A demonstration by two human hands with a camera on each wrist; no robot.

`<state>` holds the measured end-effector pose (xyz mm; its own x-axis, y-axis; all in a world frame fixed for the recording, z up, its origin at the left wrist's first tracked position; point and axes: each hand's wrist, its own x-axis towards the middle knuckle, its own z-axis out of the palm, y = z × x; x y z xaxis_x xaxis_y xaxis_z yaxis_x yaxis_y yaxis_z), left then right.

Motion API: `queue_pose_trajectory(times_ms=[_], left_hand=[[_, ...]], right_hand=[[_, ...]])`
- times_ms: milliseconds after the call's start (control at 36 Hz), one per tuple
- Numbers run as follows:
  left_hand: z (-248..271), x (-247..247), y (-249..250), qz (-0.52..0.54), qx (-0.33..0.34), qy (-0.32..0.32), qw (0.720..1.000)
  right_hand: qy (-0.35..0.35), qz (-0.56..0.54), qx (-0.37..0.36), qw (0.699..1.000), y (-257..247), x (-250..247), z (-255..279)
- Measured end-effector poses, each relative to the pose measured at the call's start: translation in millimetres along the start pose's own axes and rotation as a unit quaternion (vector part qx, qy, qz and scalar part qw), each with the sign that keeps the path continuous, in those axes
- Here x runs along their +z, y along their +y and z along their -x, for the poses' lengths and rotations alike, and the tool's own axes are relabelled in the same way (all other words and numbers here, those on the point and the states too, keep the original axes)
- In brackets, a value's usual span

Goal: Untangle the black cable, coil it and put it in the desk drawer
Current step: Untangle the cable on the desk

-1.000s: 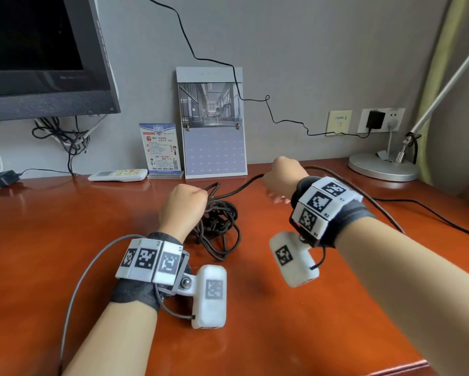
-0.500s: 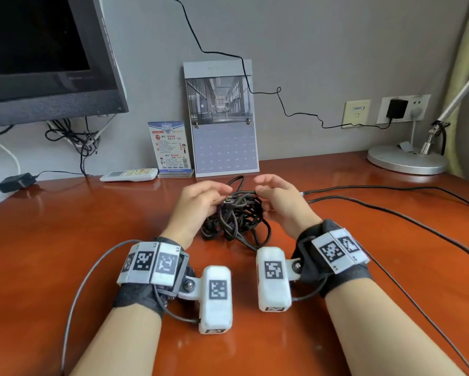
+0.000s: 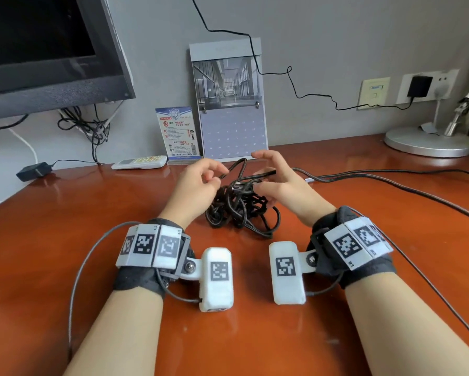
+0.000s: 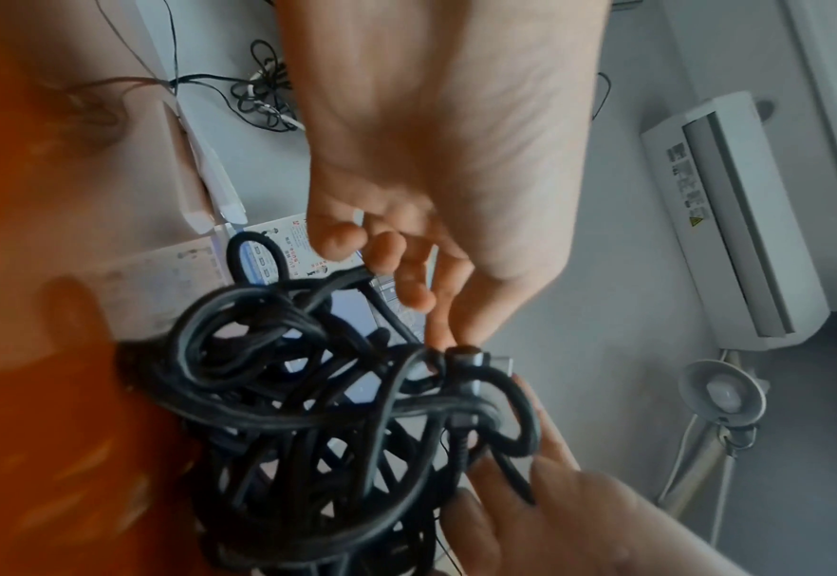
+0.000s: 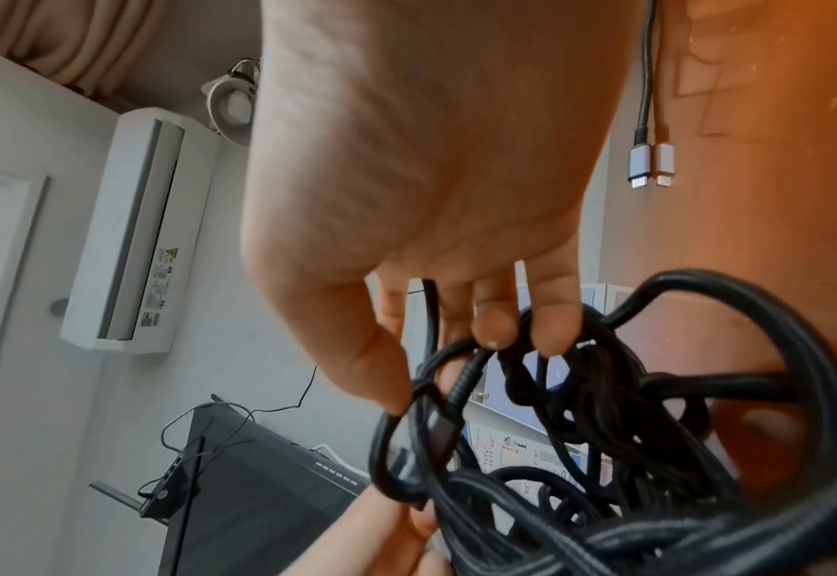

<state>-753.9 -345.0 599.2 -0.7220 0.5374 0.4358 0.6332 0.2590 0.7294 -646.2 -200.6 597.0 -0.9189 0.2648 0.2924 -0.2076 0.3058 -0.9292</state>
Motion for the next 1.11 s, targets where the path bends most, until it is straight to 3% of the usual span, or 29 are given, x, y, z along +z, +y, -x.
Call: queue_pose_trajectory(times_ms=[111, 278, 444, 556, 694, 917, 1111], left_hand=[[3, -2, 7, -0.048, 0.014, -0.022, 0.998], [2, -2, 10, -0.128, -0.03, -0.055, 0.99], [1, -1, 17, 0.098, -0.129, -0.04, 0.986], [0, -4, 16, 0.185, -0.157, -0.01, 0.97], [-1, -9, 18, 0.336, -0.187, -0.007, 0.923], [-2, -5, 23, 0.411, -0.251, 0.056, 0.874], [-2, -6, 23, 0.419, -0.253, 0.075, 0.869]], right_hand=[[-0.036, 0.006, -0.015, 0.999, 1, -2, 2], [-0.05, 0.0, -0.029, 0.998, 0, -2, 4], [-0.115, 0.025, -0.073, 0.99, 3, -3, 2], [-0.066, 0.056, -0.116, 0.989, 7, -7, -1], [0.006, 0.039, -0.145, 0.989, 6, -6, -1], [-0.021, 0.061, -0.144, 0.987, -2, 0, 3], [-0.063, 0.075, -0.091, 0.991, 3, -3, 2]])
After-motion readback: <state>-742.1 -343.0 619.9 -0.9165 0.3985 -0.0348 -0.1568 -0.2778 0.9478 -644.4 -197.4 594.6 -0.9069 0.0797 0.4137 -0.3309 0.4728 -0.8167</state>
